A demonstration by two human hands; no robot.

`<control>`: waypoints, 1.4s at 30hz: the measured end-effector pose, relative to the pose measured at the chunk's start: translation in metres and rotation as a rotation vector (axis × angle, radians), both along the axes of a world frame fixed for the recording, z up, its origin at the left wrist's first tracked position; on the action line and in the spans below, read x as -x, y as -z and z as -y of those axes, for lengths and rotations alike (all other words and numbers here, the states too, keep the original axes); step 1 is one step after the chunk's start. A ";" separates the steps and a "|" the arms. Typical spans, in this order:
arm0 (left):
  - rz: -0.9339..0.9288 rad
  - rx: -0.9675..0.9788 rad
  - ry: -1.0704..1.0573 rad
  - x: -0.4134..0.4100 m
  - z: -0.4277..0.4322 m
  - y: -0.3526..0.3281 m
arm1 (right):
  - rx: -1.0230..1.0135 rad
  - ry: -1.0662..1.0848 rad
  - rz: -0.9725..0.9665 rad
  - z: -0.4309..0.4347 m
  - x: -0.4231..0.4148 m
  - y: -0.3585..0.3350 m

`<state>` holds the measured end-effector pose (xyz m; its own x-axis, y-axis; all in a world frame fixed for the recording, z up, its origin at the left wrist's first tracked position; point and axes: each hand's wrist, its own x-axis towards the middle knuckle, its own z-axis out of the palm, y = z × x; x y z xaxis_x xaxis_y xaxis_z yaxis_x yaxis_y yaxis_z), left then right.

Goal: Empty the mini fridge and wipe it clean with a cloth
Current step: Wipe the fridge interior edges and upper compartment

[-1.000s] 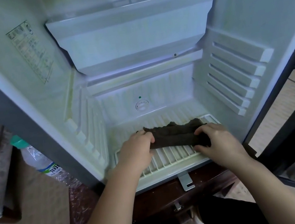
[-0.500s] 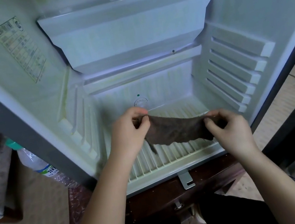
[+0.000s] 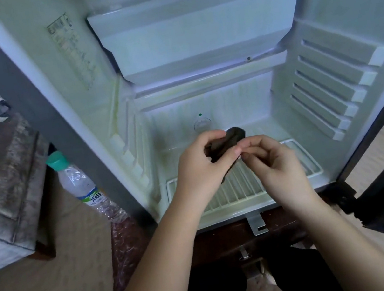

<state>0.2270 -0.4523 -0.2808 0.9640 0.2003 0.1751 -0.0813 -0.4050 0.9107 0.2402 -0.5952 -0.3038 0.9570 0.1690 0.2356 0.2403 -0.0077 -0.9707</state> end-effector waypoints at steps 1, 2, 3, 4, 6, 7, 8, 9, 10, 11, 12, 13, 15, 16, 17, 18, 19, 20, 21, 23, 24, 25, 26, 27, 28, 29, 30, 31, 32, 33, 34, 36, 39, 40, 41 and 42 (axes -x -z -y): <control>0.013 -0.024 0.021 0.006 -0.004 -0.001 | 0.016 -0.003 0.014 -0.002 0.001 0.002; 0.032 -0.044 0.039 0.012 -0.008 -0.003 | 0.020 0.007 0.015 -0.005 0.003 0.004; 0.050 -0.063 0.051 0.018 -0.013 -0.006 | 0.029 0.018 0.007 -0.007 0.004 0.005; 0.064 -0.081 0.061 0.025 -0.017 -0.011 | 0.059 0.006 -0.003 -0.009 0.007 0.004; 0.075 -0.101 0.084 0.040 -0.024 -0.022 | 0.109 -0.128 -0.069 -0.010 0.012 0.000; 0.073 -0.110 0.091 0.048 -0.028 -0.027 | 0.092 -0.226 -0.121 -0.010 0.014 -0.002; 0.077 -0.136 0.093 0.056 -0.031 -0.031 | 0.057 -0.319 -0.168 -0.010 0.017 -0.004; 0.096 -0.182 0.078 0.065 -0.035 -0.035 | 0.034 -0.374 -0.204 -0.011 0.021 -0.005; 0.137 -0.233 0.044 0.075 -0.038 -0.038 | 0.026 -0.389 -0.228 -0.013 0.024 -0.007; 0.203 -0.261 -0.008 0.084 -0.042 -0.042 | 0.050 -0.355 -0.241 -0.017 0.025 -0.007; 0.280 -0.261 -0.084 0.093 -0.046 -0.045 | 0.066 -0.305 -0.251 -0.021 0.024 -0.010; 0.354 -0.237 -0.185 0.102 -0.050 -0.050 | 0.082 -0.229 -0.263 -0.027 0.021 -0.012; 0.480 -0.154 -0.404 0.115 -0.061 -0.061 | 0.066 -0.079 -0.288 -0.041 0.009 -0.027; 0.519 -0.121 -0.494 0.118 -0.066 -0.068 | 0.009 -0.038 -0.288 -0.049 0.002 -0.042; 0.530 -0.096 -0.549 0.119 -0.071 -0.074 | -0.044 -0.015 -0.265 -0.058 -0.006 -0.059; 0.517 -0.061 -0.558 0.117 -0.075 -0.079 | -0.102 -0.004 -0.223 -0.070 -0.015 -0.076; 0.487 -0.009 -0.529 0.114 -0.077 -0.086 | -0.134 0.002 -0.165 -0.085 -0.021 -0.093; 0.451 0.053 -0.482 0.110 -0.076 -0.093 | -0.103 0.009 -0.095 -0.100 -0.024 -0.109; 0.422 0.101 -0.436 0.106 -0.075 -0.099 | -0.033 -0.017 -0.024 -0.116 -0.024 -0.123; 0.393 0.109 -0.375 0.101 -0.073 -0.106 | 0.016 -0.220 -0.011 -0.142 -0.016 -0.138; 0.378 0.103 -0.368 0.100 -0.073 -0.107 | 0.000 -0.321 -0.055 -0.146 -0.009 -0.139; 0.366 0.111 -0.370 0.100 -0.073 -0.109 | -0.017 -0.377 -0.071 -0.144 -0.003 -0.136; 0.361 0.124 -0.372 0.100 -0.074 -0.110 | -0.026 -0.396 -0.065 -0.138 0.005 -0.131; 0.362 0.133 -0.369 0.101 -0.074 -0.111 | -0.032 -0.403 -0.049 -0.132 0.015 -0.125; 0.367 0.130 -0.373 0.100 -0.073 -0.111 | -0.027 -0.393 -0.007 -0.126 0.026 -0.117; 0.373 0.111 -0.385 0.100 -0.073 -0.110 | -0.035 -0.385 0.032 -0.121 0.040 -0.110; 0.381 0.087 -0.405 0.099 -0.072 -0.109 | -0.051 -0.388 0.068 -0.117 0.054 -0.103; 0.389 0.062 -0.427 0.098 -0.071 -0.108 | -0.068 -0.394 0.098 -0.113 0.066 -0.096; 0.394 0.037 -0.442 0.098 -0.071 -0.107 | -0.085 -0.406 0.112 -0.109 0.076 -0.088; 0.393 0.018 -0.448 0.098 -0.071 -0.105 | -0.086 -0.403 0.105 -0.105 0.082 -0.080; 0.388 0.012 -0.446 0.099 -0.071 -0.103 | -0.070 -0.390 0.081 -0.099 0.086 -0.073; 0.379 0.018 -0.455 0.103 -0.072 -0.097 | 0.003 -0.360 -0.026 -0.082 0.090 -0.057; 0.367 0.020 -0.584 0.121 -0.066 -0.077 | 0.060 -0.293 -0.181 -0.051 0.091 -0.031; 0.379 -0.001 -0.631 0.131 -0.059 -0.067 | 0.064 -0.253 -0.228 -0.039 0.090 -0.021; 0.412 -0.049 -0.654 0.140 -0.050 -0.056 | 0.067 -0.196 -0.272 -0.027 0.090 -0.014; 0.446 -0.106 -0.647 0.148 -0.039 -0.047 | 0.082 -0.127 -0.302 -0.014 0.089 -0.010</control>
